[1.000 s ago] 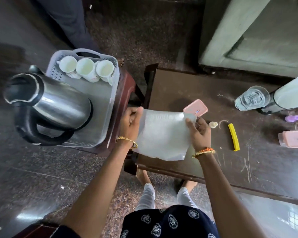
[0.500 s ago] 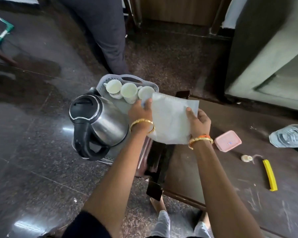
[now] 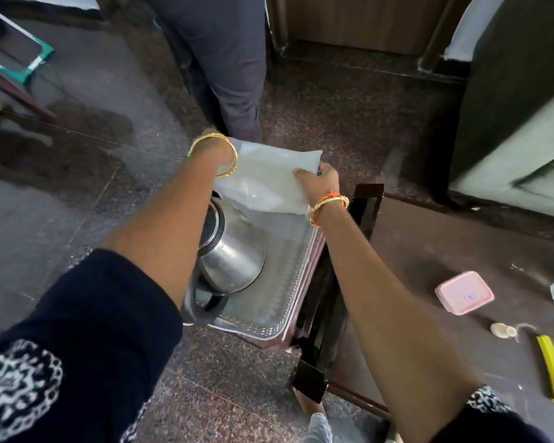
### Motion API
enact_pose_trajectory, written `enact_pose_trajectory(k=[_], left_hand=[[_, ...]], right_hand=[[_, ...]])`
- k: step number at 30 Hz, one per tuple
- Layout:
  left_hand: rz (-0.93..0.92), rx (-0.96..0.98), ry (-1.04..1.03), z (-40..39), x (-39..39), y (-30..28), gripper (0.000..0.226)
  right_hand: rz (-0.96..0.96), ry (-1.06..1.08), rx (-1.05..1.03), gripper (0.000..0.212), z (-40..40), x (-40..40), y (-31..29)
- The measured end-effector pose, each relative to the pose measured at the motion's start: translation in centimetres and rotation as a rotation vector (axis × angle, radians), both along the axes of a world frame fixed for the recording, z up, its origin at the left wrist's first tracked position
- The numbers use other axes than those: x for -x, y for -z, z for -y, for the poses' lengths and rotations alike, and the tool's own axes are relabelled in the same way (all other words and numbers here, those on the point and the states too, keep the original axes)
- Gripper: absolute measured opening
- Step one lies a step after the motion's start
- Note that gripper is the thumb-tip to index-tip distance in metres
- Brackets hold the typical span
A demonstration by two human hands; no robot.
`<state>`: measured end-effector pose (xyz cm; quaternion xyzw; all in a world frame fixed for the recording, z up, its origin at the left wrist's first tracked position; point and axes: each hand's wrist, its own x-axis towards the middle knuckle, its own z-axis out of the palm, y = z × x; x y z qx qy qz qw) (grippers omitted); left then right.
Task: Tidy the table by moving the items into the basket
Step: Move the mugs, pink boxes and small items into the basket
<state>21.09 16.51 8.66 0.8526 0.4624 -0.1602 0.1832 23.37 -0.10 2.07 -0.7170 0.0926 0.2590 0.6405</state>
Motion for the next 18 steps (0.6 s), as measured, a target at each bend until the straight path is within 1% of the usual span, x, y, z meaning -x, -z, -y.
enact_pose_trajectory(k=[5, 8, 12, 15, 18], left_hand=[[0.087, 0.141, -0.021, -2.9, -0.9, 0.1, 0.055], [0.011, 0.099, 0.046, -4.1, -1.3, 0.1, 0.052], [-0.193, 0.077, 0.13, -5.1, -0.6, 0.9, 0.046], [-0.252, 0.077, 0.154, -5.7, 0.3, 2.1, 0.042], [-0.26, 0.015, 0.186, -5.9, 1.0, 3.4, 0.048]], right_hand=[[0.128, 0.027, 0.05, 0.028, -1.9, -0.9, 0.0], [0.179, 0.002, 0.121, 0.026, -2.9, -0.8, 0.0], [0.111, -0.06, 0.21, 0.031, -4.0, 0.7, 1.0], [0.083, -0.077, 0.219, 0.039, -4.6, 1.7, 1.9], [0.089, -0.09, 0.261, 0.042, -4.9, 1.9, 2.3]])
